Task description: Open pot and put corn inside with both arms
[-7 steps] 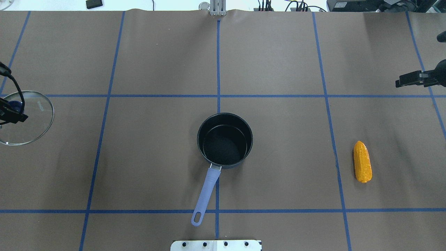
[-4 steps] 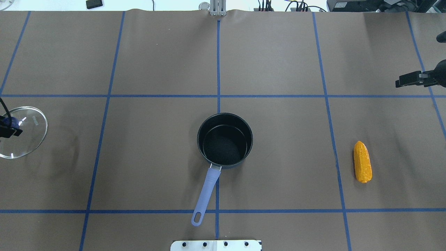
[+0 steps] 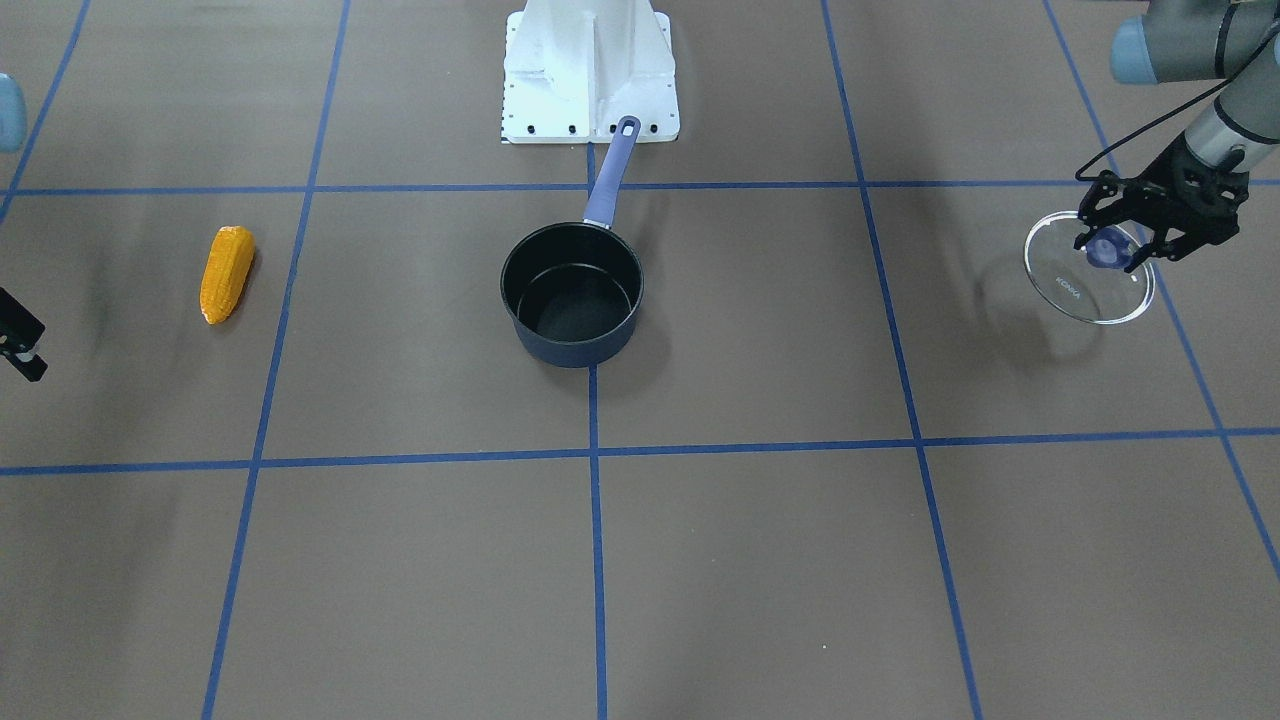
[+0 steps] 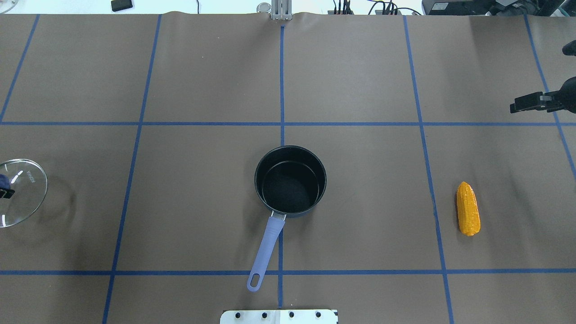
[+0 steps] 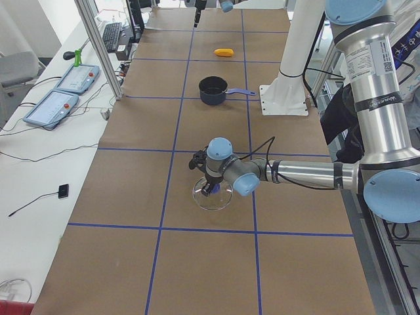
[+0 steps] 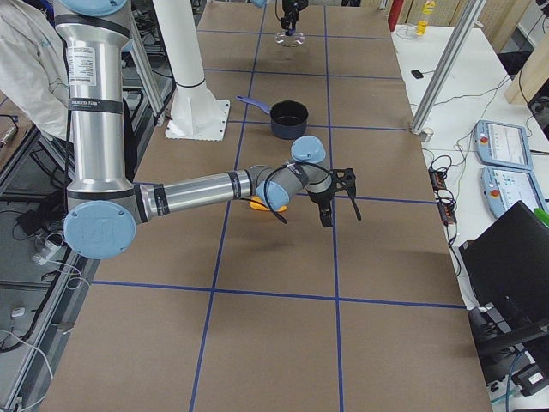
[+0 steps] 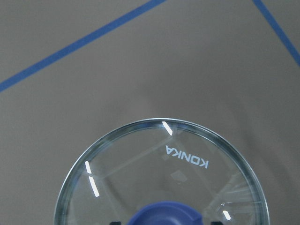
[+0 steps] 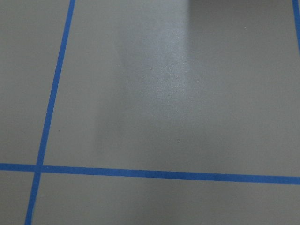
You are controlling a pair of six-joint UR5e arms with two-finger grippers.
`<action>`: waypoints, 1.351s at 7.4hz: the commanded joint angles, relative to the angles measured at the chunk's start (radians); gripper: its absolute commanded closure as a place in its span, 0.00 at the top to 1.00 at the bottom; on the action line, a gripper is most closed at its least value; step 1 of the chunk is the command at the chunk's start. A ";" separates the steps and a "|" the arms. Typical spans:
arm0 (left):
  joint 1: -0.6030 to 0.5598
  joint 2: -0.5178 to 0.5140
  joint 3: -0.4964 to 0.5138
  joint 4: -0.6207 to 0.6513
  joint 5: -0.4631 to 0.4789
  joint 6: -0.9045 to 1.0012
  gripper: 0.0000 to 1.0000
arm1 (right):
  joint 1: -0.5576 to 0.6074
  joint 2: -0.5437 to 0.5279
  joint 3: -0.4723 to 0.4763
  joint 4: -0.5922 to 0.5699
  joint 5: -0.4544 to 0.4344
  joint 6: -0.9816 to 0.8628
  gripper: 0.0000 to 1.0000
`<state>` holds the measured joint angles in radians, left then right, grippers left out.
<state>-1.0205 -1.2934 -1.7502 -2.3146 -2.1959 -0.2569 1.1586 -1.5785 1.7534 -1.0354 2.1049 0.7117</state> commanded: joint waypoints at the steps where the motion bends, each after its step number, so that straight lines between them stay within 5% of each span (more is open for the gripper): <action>1: 0.008 -0.015 0.069 -0.054 0.018 -0.001 0.32 | 0.000 0.000 0.000 0.000 0.000 0.000 1.00; 3: 0.008 -0.056 0.103 -0.054 0.018 0.001 0.55 | 0.000 0.000 -0.002 0.000 0.000 0.000 1.00; 5: 0.010 -0.095 0.141 -0.060 0.018 0.007 0.96 | 0.000 0.002 -0.002 0.000 0.000 0.000 1.00; 8: -0.012 -0.138 0.114 0.019 -0.020 0.004 0.98 | -0.002 0.000 0.024 -0.002 0.015 0.002 1.00; 10: -0.212 -0.167 0.091 0.198 -0.038 0.119 0.98 | -0.069 -0.028 0.087 -0.002 0.011 0.104 1.00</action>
<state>-1.1097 -1.4447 -1.6480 -2.2204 -2.2255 -0.2205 1.1327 -1.5930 1.8011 -1.0367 2.1192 0.7539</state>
